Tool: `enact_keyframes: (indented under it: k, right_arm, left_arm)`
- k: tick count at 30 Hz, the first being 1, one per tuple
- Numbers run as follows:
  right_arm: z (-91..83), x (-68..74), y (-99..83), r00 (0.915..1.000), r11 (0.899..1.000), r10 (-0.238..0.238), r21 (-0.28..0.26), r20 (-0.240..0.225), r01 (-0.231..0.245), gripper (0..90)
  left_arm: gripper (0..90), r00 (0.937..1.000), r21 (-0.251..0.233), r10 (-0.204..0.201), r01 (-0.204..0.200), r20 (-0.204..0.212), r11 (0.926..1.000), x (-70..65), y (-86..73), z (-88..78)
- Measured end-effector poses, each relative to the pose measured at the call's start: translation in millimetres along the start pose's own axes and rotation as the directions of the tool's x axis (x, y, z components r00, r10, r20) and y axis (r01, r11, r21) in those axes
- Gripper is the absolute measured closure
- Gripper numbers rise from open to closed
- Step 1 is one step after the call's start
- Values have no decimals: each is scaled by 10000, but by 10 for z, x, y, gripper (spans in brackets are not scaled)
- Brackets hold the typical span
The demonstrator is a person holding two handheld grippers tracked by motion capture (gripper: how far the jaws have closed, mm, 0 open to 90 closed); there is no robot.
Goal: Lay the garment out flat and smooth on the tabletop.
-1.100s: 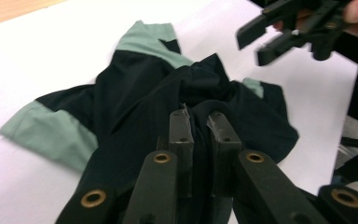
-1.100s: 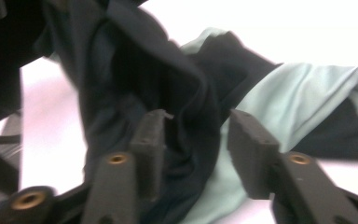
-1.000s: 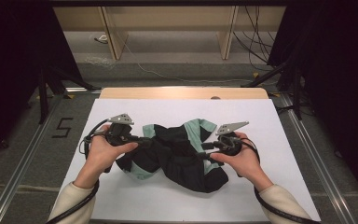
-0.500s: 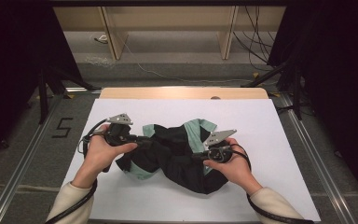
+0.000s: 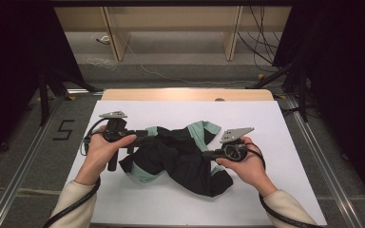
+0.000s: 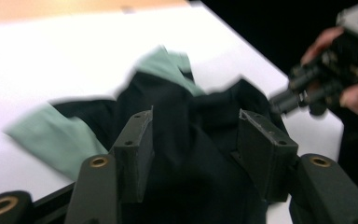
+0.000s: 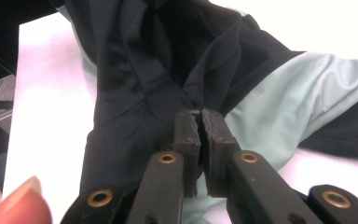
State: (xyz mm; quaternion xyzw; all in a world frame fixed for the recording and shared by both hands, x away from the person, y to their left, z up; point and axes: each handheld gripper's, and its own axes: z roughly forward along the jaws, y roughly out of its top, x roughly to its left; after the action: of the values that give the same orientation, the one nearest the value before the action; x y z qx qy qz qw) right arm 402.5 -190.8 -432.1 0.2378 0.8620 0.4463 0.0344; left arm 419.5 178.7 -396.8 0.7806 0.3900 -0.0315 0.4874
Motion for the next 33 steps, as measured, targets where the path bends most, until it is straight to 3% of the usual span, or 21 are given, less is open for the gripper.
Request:
enact_keyframes:
  k: [3, 5, 10, 12, 14, 21, 24, 31, 33]
  right_arm:
    - [1, 1, -5, 10000, 10000, -5, 64, 3, 5, 860]
    - [-6, 0, -9, 10000, 10000, 25, 65, 18, -25, 860]
    - [-30, -12, -27, 9999, 9999, 103, 71, 7, -103, 859]
    - [-41, -19, -35, 9999, 9999, 116, 34, -1, -116, 859]
    - [-54, -24, -45, 9998, 9998, 178, -10, -26, -178, 860]
    - [-112, -84, -90, 9994, 9993, 343, -155, -86, -344, 860]
    - [-147, -110, -94, 9992, 9988, 410, -282, -30, -410, 860]
    - [-171, -93, -86, 9991, 9986, 426, -318, 53, -424, 860]
    - [-165, -74, -78, 9992, 9988, 389, -285, 79, -387, 860]
  left_arm:
    - [457, 9990, 910, 335, -362, 307, 9952, -56, -32, 95]
    - [481, 9968, 1487, 736, -773, 301, 9859, -93, -49, 131]
    - [691, 9950, 1974, 934, -988, 363, 9753, -152, -77, 182]
    - [740, 9944, 1927, 1013, -1054, 312, 9756, -178, -67, 174]
    - [756, 9895, 1735, 1439, -1435, 104, 9743, -214, -43, 151]
    - [774, 9857, 703, 1685, -1679, -24, 9833, -261, 32, 53]
    - [776, 9813, 408, 1924, -1924, 37, 9805, -289, 49, 43]
    - [783, 9815, 53, 1911, -1912, 141, 9815, -323, 52, 53]
    - [794, 9794, -266, 2018, -2016, 65, 9791, -323, 47, 42]
